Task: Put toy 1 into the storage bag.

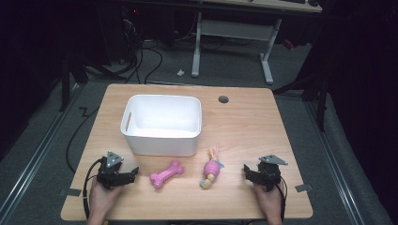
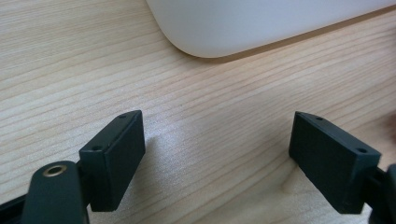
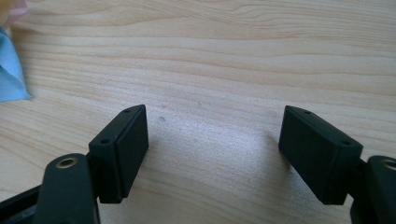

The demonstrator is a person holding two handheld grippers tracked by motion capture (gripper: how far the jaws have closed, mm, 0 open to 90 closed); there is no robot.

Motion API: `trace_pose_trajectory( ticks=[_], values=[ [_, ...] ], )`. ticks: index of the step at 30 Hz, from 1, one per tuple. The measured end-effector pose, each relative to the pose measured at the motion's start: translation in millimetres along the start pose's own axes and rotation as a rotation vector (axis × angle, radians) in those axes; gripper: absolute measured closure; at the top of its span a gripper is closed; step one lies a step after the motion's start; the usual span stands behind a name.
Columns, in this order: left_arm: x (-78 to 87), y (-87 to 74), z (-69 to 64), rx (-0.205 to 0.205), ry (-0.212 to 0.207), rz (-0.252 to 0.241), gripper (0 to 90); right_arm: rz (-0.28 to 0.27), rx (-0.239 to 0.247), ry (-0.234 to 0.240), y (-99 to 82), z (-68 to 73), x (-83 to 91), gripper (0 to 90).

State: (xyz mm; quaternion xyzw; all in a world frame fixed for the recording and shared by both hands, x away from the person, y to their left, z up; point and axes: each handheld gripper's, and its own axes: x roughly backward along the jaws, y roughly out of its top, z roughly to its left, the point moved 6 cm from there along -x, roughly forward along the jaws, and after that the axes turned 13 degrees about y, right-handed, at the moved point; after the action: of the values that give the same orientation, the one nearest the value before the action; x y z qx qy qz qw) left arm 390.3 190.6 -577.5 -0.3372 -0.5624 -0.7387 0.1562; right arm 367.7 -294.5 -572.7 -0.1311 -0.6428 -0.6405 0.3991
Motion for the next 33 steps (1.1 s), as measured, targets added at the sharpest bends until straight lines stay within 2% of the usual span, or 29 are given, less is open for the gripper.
trace_pose_trajectory(
  ticks=[5, 8, 19, 23, 27, 29, 33],
  values=[
    [1.4, 1.6, -0.3, -0.004, 0.005, 0.017, 19.7, 0.0, 0.003, 0.001, 0.0, 0.1, 0.0, 24.4],
    [7.3, 4.5, -0.9, -0.001, 0.008, -0.009, 20.3, 0.0, 0.003, 0.001, -0.1, 0.2, 0.0, 24.4],
    [20.9, 9.1, 0.4, -0.013, -0.009, -0.019, 21.6, 0.0, 0.004, 0.001, -0.1, 0.3, 0.0, 24.4],
    [30.4, 15.1, 1.4, -0.004, -0.024, -0.043, 22.9, 0.0, 0.003, 0.002, -0.1, 0.3, 0.0, 24.4],
    [40.7, 22.7, -1.0, -0.039, -0.015, -0.054, 23.4, 0.001, 0.002, 0.001, -0.2, 0.4, 0.1, 24.4],
    [42.5, 24.3, -2.0, -0.04, -0.016, -0.058, 23.7, 0.0, 0.002, 0.002, -0.2, 0.5, 0.1, 24.4],
    [49.3, 31.6, -6.1, -0.052, -0.038, -0.062, 24.5, 0.001, 0.007, 0.003, -0.1, 0.4, 0.1, 24.3]
  ],
)
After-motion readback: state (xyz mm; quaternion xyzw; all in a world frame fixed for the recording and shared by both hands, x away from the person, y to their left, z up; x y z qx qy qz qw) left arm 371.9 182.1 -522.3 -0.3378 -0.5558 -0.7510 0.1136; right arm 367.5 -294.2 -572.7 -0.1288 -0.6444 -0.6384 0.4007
